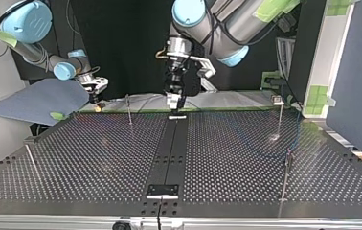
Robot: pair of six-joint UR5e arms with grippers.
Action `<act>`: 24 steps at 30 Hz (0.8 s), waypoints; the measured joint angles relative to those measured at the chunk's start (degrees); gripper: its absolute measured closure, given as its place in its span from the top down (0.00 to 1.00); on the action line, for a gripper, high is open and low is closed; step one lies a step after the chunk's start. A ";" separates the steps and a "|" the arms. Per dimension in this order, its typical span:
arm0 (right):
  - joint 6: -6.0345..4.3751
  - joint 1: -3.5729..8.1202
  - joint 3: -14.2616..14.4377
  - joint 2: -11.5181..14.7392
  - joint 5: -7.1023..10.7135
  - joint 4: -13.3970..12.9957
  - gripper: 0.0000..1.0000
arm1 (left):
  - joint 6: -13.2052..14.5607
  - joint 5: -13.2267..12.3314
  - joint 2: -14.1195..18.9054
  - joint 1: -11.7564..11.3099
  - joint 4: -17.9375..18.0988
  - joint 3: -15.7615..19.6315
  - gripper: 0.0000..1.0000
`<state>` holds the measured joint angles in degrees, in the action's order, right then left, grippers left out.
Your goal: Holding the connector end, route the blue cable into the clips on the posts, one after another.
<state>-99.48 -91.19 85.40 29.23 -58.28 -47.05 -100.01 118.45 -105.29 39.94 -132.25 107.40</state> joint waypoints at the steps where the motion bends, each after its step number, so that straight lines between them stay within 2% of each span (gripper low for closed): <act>1: 0.07 0.00 0.00 0.00 0.00 0.01 0.00 | 0.34 -0.01 0.67 0.00 -0.02 0.68 1.00; 10: 1.58 0.36 0.01 0.62 -0.01 1.07 0.00 | 1.01 -0.02 5.55 -0.02 -3.57 5.55 1.00; 19: 4.20 0.28 0.06 3.80 -0.03 4.21 0.00 | 1.02 -0.02 10.52 -0.02 -4.51 10.83 1.00; 24: 5.12 0.51 0.86 5.57 -0.04 5.13 0.00 | 1.04 -0.02 11.29 -0.02 -4.54 13.72 1.00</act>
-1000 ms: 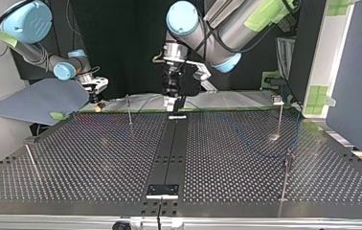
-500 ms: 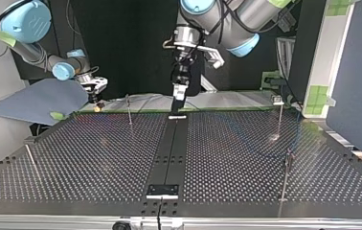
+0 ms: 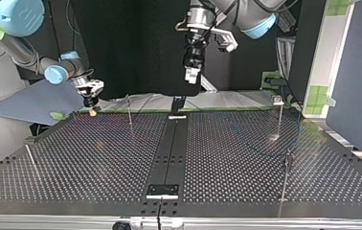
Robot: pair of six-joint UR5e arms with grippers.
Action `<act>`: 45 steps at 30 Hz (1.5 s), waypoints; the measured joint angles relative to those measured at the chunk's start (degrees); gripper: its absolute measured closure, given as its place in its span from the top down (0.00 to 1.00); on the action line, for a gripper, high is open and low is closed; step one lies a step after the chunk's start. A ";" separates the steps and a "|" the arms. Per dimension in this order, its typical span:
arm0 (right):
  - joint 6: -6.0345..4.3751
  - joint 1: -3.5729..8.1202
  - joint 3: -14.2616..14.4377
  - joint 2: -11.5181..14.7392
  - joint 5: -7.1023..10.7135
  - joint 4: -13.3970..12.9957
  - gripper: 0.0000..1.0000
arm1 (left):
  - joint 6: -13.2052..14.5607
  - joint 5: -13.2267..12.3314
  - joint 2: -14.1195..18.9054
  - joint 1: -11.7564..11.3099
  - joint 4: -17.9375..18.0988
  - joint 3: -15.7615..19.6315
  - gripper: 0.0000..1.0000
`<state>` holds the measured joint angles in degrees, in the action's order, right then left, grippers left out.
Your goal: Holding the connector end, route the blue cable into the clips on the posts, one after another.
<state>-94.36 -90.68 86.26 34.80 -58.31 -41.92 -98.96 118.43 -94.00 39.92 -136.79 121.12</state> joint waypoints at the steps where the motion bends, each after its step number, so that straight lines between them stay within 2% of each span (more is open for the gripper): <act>1: 0.07 0.07 0.29 0.41 -0.05 0.03 0.00 | 0.00 0.00 0.05 0.00 0.00 0.61 1.00; 7: 0.20 0.58 2.65 3.59 -0.50 -0.23 0.00 | 0.00 0.00 0.08 0.00 -0.01 3.80 1.00; 12: 0.21 0.73 3.30 5.77 -0.73 -0.74 0.00 | 0.02 0.00 0.10 0.00 -0.02 6.34 1.00; 22: 0.22 0.57 3.43 6.04 -0.72 -1.17 0.00 | -0.01 -0.01 0.10 0.00 0.01 10.67 1.00; 45: 0.22 0.54 3.44 6.03 -0.75 -1.16 0.00 | 0.00 0.00 0.10 0.00 0.02 10.98 1.00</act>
